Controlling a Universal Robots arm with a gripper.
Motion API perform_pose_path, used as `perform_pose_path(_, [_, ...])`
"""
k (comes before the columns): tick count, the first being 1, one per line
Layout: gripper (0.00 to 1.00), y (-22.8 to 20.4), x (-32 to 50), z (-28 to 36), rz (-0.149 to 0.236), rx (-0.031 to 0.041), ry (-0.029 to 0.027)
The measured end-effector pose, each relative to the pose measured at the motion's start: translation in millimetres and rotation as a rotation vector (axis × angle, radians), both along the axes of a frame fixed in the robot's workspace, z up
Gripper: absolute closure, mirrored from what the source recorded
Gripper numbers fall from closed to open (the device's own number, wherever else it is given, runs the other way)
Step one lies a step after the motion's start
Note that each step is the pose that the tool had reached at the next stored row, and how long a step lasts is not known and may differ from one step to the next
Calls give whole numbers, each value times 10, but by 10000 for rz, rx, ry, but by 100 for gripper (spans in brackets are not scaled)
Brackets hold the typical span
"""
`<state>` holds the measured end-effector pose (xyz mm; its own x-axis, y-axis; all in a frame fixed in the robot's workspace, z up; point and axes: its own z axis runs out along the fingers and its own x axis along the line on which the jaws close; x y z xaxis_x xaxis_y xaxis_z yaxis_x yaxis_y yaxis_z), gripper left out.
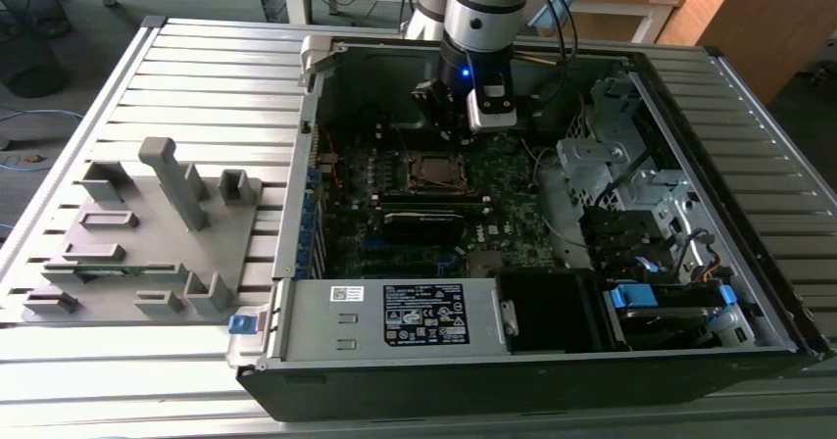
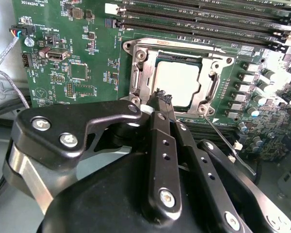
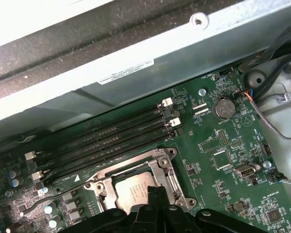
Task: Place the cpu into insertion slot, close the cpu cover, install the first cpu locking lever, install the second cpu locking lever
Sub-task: 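Close the cpu cover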
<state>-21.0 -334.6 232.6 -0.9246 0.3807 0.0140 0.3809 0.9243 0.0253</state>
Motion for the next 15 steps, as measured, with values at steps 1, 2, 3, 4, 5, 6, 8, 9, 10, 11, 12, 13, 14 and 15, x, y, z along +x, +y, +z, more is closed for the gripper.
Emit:
perform_pose_path(1, [89, 0, 0, 0, 9, 0, 0])
perform_pose_path(2, [89, 0, 0, 0, 19, 0, 0])
perform_pose_path(3, [89, 0, 0, 0, 29, 0, 0])
perform_pose_path(4, [89, 0, 0, 0, 40, 0, 0])
perform_pose_path(5, [89, 0, 0, 0, 55, 0, 0])
perform_pose_path(6, [89, 0, 0, 0, 72, 0, 0])
perform_pose_path(8, [89, 0, 0, 0, 91, 0, 0])
perform_pose_path(9, [89, 0, 0, 0, 102, 0, 0])
perform_pose_path(10, [89, 0, 0, 0, 116, 1, 0])
perform_pose_path(11, [89, 0, 0, 0, 116, 1, 0])
perform_pose_path(12, [89, 0, 0, 0, 116, 0, 0])
perform_pose_path(13, [89, 0, 0, 0, 116, 0, 0])
perform_pose_path(14, [89, 0, 0, 0, 116, 0, 0])
perform_pose_path(15, [89, 0, 0, 0, 116, 0, 0])
